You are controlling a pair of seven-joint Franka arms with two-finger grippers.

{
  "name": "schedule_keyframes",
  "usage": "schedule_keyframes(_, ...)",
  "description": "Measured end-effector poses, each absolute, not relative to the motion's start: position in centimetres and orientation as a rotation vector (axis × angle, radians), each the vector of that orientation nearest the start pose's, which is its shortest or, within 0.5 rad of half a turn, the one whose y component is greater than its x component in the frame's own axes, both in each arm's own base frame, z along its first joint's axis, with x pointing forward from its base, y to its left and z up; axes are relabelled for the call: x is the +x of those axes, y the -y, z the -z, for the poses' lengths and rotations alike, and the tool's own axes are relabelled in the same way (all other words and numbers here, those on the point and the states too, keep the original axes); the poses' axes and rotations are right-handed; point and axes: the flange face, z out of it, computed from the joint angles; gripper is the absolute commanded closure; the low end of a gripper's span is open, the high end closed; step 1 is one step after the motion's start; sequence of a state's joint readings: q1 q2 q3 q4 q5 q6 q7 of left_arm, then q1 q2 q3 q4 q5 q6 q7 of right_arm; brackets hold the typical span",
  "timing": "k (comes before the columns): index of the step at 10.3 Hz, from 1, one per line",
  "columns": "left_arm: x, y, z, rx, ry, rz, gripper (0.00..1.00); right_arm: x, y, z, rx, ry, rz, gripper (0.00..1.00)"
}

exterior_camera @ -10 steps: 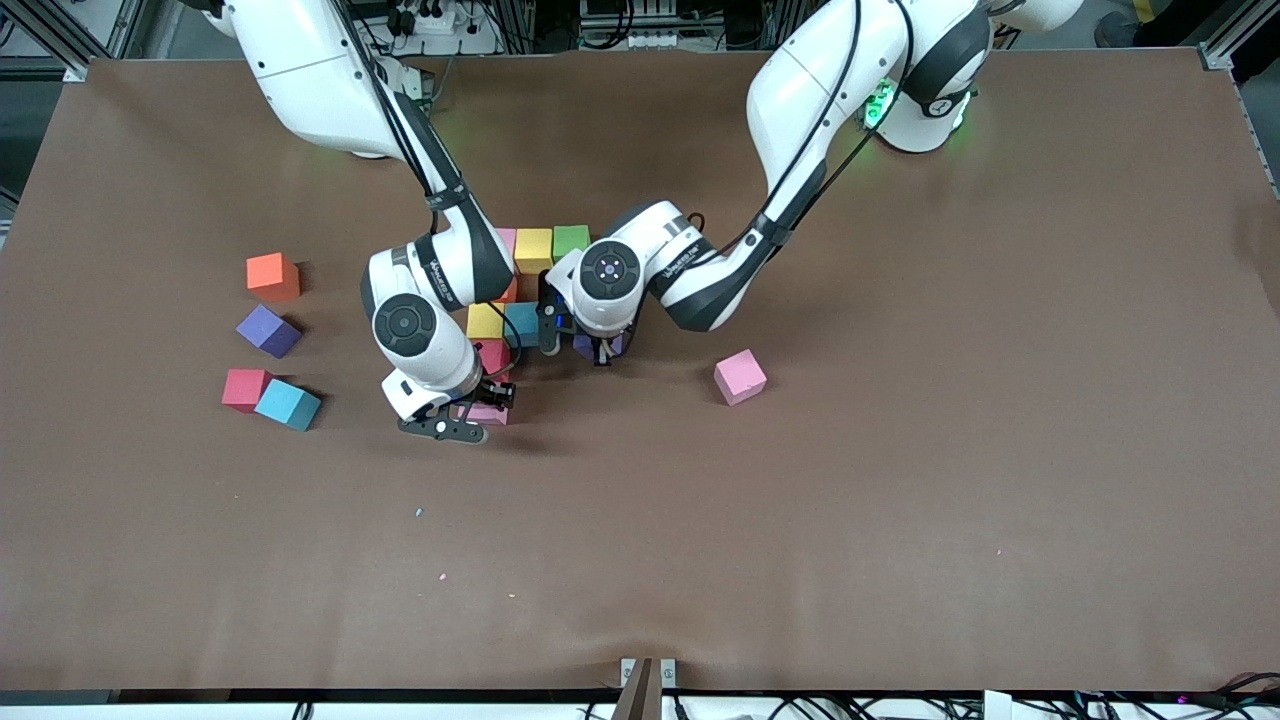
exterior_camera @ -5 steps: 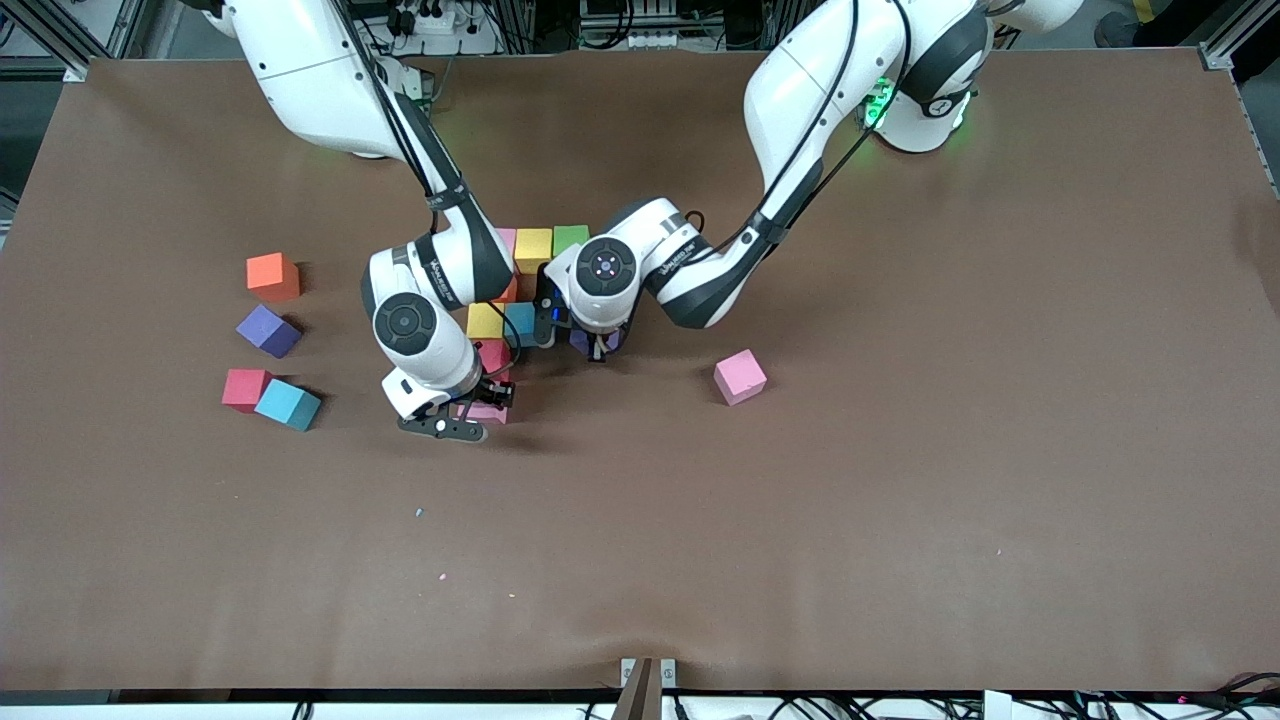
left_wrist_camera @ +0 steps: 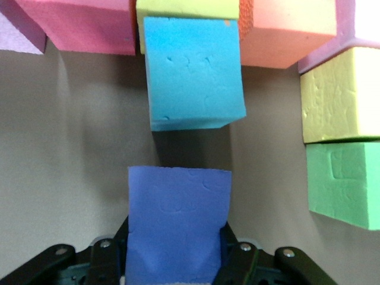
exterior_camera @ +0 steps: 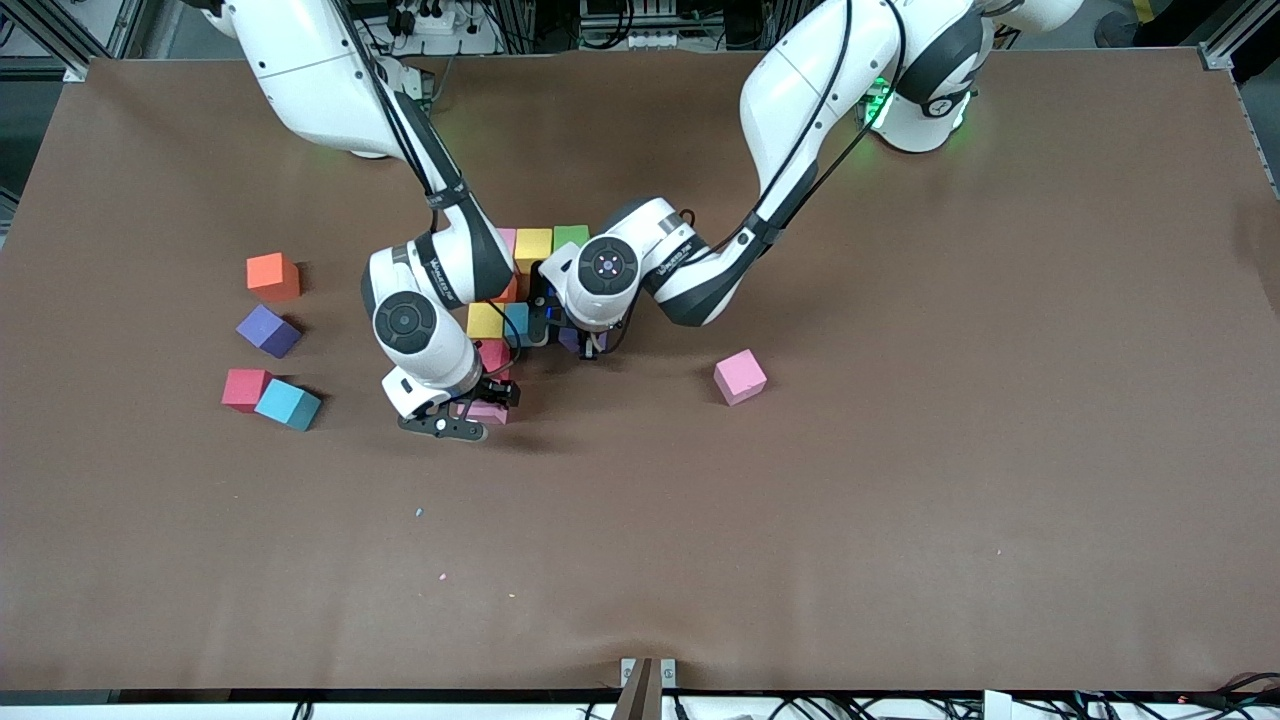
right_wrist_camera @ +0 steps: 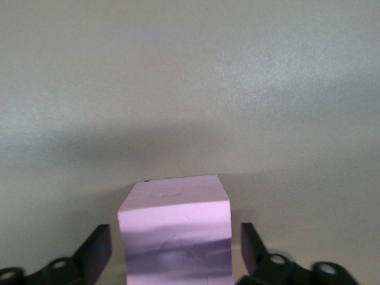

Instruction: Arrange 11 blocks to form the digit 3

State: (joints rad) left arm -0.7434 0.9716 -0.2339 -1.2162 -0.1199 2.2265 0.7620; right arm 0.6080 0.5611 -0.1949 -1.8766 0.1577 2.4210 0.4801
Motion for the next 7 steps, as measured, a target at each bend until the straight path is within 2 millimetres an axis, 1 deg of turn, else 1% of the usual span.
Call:
schedule_keyframes(1, 46.6, 60.7, -19.7, -2.450, -2.410, 0.092, 1.00, 58.4, -26.0, -22.7, -3.121, -0.254, 0.022, 0.00)
schedule_keyframes(2, 46.8, 60.8, -19.7, -2.458, -2.404, 0.132, 1.00, 59.0, -25.3, -24.2, -3.106, -0.272, 0.052, 0.00)
schedule_keyframes(3, 47.0, 60.9, -19.8, -2.465, -2.400, 0.159, 1.00, 59.7, -23.5, -25.7, -3.102, -0.253, 0.060, 0.00)
schedule_keyframes(4, 46.9, 61.1, -19.9, -2.469, -2.399, 0.176, 1.00, 60.5, -20.6, -26.6, -3.112, -0.176, 0.033, 0.00)
schedule_keyframes(5, 46.6, 61.4, -19.9, -2.466, -2.405, 0.182, 1.00, 61.2, -17.3, -27.1, -3.120, -0.084, 0.003, 0.00)
schedule_keyframes(6, 46.0, 61.8, -19.9, -2.458, -2.416, 0.182, 1.00, 61.7, -14.5, -27.3, -3.122, 0.002, -0.021, 0.00)
schedule_keyframes(7, 45.4, 62.1, -19.8, -2.456, -2.425, 0.174, 1.00, 61.9, -12.2, -27.3, -3.122, 0.096, -0.045, 0.00)
